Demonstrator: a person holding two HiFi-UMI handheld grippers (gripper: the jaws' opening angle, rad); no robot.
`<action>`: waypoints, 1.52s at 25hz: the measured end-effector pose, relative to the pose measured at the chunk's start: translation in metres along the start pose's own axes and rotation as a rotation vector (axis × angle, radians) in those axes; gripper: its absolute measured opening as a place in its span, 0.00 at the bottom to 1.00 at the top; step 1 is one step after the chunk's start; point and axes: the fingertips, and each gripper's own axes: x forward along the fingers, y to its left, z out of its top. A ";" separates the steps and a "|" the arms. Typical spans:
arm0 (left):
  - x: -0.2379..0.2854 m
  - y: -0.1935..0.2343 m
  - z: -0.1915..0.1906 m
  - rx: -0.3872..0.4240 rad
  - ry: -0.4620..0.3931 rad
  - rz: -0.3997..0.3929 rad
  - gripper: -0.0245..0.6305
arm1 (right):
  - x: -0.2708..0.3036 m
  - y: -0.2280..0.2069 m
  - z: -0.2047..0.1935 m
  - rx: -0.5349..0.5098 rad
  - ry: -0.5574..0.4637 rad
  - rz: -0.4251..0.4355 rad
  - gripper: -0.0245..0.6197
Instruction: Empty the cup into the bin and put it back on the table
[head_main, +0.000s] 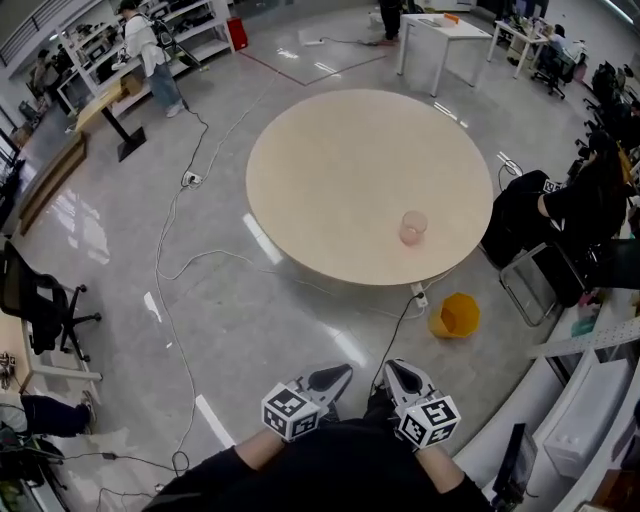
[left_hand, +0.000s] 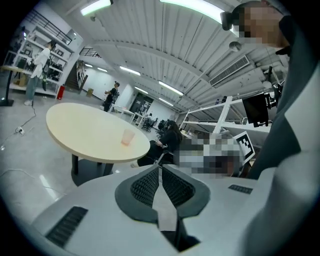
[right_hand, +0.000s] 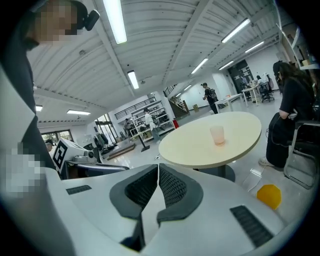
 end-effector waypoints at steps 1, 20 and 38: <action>0.006 0.003 0.005 0.005 -0.007 0.019 0.08 | 0.006 -0.007 0.007 -0.003 -0.005 0.018 0.07; 0.175 0.001 0.106 0.062 -0.092 0.241 0.08 | 0.031 -0.179 0.116 -0.035 0.014 0.212 0.07; 0.259 0.101 0.144 0.220 0.038 0.238 0.08 | 0.101 -0.271 0.138 -0.097 0.024 0.076 0.07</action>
